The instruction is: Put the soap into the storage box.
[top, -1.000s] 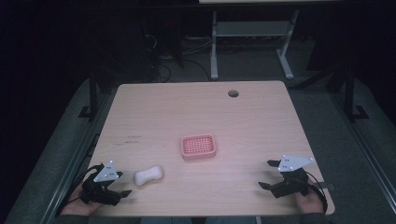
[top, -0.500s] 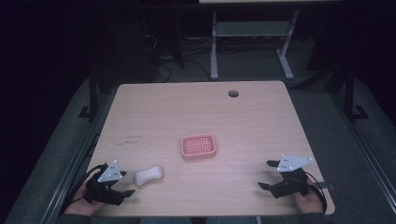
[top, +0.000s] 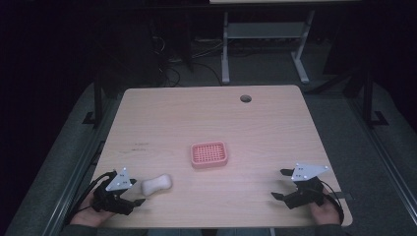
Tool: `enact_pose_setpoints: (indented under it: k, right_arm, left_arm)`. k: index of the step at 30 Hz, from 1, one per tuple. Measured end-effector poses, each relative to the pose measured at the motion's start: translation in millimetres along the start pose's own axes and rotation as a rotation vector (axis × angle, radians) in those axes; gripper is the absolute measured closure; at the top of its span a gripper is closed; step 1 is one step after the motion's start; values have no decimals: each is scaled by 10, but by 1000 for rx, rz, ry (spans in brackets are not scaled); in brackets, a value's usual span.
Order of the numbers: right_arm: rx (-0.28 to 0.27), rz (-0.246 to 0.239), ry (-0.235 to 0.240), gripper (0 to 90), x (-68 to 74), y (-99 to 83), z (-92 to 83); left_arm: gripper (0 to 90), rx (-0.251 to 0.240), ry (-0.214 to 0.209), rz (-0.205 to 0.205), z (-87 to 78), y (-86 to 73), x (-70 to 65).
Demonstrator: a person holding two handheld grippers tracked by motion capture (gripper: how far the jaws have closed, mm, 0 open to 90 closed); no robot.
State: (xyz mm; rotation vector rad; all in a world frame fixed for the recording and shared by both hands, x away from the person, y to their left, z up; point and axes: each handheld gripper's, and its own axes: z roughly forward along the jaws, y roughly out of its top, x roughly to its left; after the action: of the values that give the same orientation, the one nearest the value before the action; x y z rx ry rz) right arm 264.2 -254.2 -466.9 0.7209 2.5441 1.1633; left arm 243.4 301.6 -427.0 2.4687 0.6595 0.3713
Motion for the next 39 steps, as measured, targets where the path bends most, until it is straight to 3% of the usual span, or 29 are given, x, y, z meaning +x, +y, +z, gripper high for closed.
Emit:
enact_pose_setpoints:
  k: [13,30,39]
  right_arm:
    - [0,-3,-1,135,3,-3,-6]
    - [8,-3,5,135,1,-8,12]
    - [14,-4,12,135,4,1,25]
  left_arm:
    - [288,25,-24,62,133,208,14]
    - [306,56,-65,81,297,314,89]
    - [360,79,-91,96,412,384,120]
